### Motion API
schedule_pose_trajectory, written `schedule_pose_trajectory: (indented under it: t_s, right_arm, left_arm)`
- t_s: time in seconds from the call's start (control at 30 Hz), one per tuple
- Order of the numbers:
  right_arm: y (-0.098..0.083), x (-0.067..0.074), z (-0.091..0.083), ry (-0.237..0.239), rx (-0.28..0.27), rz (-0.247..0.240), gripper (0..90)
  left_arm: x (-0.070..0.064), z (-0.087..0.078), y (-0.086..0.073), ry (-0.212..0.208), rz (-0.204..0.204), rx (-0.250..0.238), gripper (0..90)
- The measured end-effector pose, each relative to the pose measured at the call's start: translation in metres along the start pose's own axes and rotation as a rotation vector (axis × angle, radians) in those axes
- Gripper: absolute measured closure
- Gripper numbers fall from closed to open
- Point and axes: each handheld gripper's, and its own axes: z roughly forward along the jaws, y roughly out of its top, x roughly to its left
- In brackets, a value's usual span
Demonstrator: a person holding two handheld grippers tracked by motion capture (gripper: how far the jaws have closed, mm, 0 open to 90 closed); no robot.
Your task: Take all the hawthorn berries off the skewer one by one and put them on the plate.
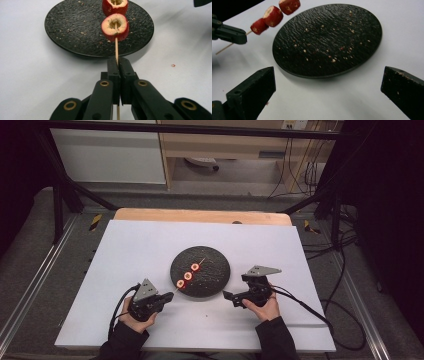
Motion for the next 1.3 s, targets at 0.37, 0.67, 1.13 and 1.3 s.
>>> schedule_pose_trajectory:
  t_s: [0.37, 0.67, 1.13, 1.3]
  right_arm:
    - [0.029, 0.026, 0.027, 0.07, -0.059, 0.015, 4.4]
    - [0.039, 0.027, 0.042, 0.114, -0.084, 0.098, 15.9]
    - [0.043, 0.019, 0.054, 0.181, -0.109, 0.183, 47.6]
    - [0.042, 0.018, 0.055, 0.203, -0.102, 0.198, 57.9]
  left_arm:
    - [-0.006, 0.001, -0.002, -0.004, 0.015, -0.008, 88.0]
    - [-0.011, 0.002, -0.003, -0.009, 0.029, -0.016, 88.0]
    - [-0.021, 0.004, -0.002, -0.025, 0.055, -0.022, 88.0]
    - [-0.021, 0.004, -0.002, -0.025, 0.056, -0.021, 88.0]
